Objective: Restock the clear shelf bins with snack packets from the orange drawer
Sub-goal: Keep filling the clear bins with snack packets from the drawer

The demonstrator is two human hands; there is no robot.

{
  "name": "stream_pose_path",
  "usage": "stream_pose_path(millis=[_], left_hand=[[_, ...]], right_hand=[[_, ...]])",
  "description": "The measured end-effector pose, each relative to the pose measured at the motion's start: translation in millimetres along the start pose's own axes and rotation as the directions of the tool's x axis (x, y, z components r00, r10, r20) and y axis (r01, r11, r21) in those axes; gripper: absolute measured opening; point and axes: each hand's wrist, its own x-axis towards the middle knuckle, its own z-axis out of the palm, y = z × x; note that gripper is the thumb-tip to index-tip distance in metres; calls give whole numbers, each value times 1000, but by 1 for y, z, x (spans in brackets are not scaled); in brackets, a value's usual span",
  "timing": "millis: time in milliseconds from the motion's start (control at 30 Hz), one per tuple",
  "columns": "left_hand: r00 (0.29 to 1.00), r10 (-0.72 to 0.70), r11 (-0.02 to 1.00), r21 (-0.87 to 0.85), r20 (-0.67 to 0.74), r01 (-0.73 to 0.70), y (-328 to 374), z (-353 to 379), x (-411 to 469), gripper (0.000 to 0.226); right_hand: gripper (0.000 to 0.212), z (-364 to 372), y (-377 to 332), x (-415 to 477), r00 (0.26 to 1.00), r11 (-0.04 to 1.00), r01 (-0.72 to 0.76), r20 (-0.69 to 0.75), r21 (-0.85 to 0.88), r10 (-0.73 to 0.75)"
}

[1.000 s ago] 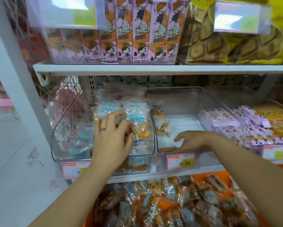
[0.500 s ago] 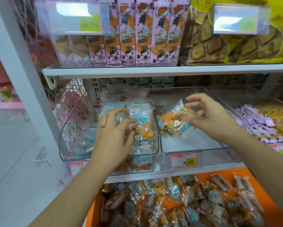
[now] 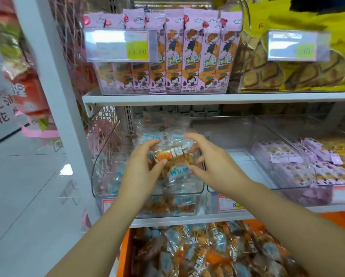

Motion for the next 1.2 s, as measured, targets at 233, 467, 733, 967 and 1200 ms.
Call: stream_pose_path(millis=[233, 467, 733, 967, 1200], left_hand=[[981, 131, 972, 174, 142, -155, -15, 25, -3, 34], [937, 160, 897, 350, 311, -269, -17, 25, 0, 43], [884, 433, 862, 206, 177, -464, 9, 13, 5, 46], [864, 469, 872, 249, -185, -420, 26, -5, 11, 21], [970, 193, 880, 411, 147, -238, -12, 14, -7, 38]], right_hand=[[44, 15, 15, 0, 981, 897, -11, -178, -441, -75], [50, 10, 21, 5, 992, 939, -124, -51, -320, 114], [55, -7, 20, 6, 948, 992, -8, -316, -124, -32], [30, -16, -2, 9, 965, 923, -39, -224, 382, 133], [33, 20, 11, 1, 932, 968, -191, -341, -164, 126]])
